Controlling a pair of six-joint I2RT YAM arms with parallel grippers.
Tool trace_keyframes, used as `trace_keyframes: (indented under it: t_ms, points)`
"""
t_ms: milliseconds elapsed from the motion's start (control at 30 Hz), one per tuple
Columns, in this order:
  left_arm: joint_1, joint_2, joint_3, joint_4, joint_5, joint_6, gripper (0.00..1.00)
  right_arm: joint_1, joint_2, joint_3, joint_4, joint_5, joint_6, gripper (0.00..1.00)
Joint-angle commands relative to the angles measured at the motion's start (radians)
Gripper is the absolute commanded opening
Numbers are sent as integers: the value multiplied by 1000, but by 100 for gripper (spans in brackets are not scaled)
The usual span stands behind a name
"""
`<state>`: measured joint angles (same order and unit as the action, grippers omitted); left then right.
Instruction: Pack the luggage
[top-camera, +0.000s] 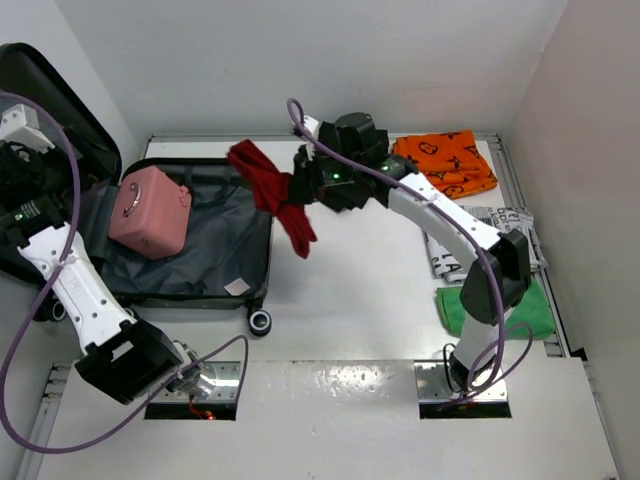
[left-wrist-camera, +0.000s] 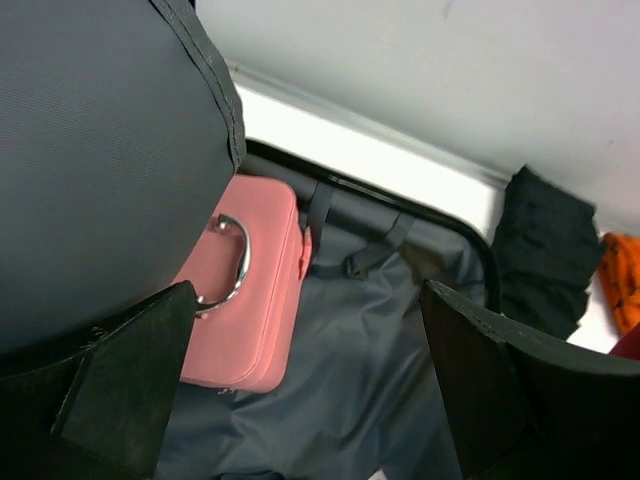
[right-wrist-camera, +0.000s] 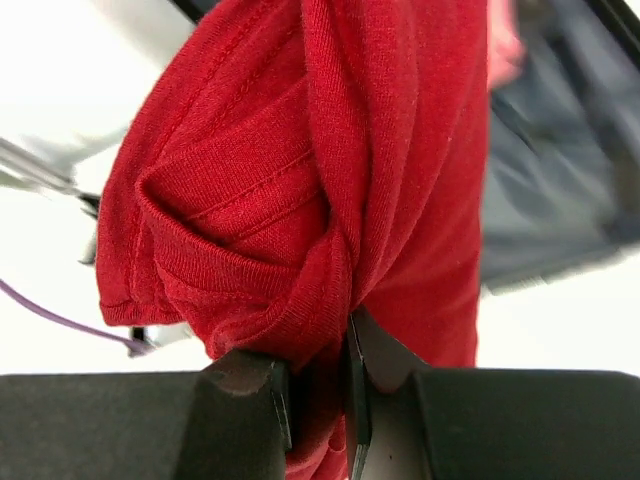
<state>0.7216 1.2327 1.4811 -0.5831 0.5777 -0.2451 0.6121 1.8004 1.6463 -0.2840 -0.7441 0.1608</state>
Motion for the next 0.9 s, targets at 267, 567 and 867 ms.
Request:
trace_keyframes:
  t_ms: [267,567,867]
  points:
    - [64,-148,-59,170,65,-193,100,216,296,52,684,6,368,0]
    - [64,-203,-134,339,65,-353,100,311,551,168,927,137,418,0]
    - [64,-213,-116,128,180,-195,97,399,752,445,904,183,502,3]
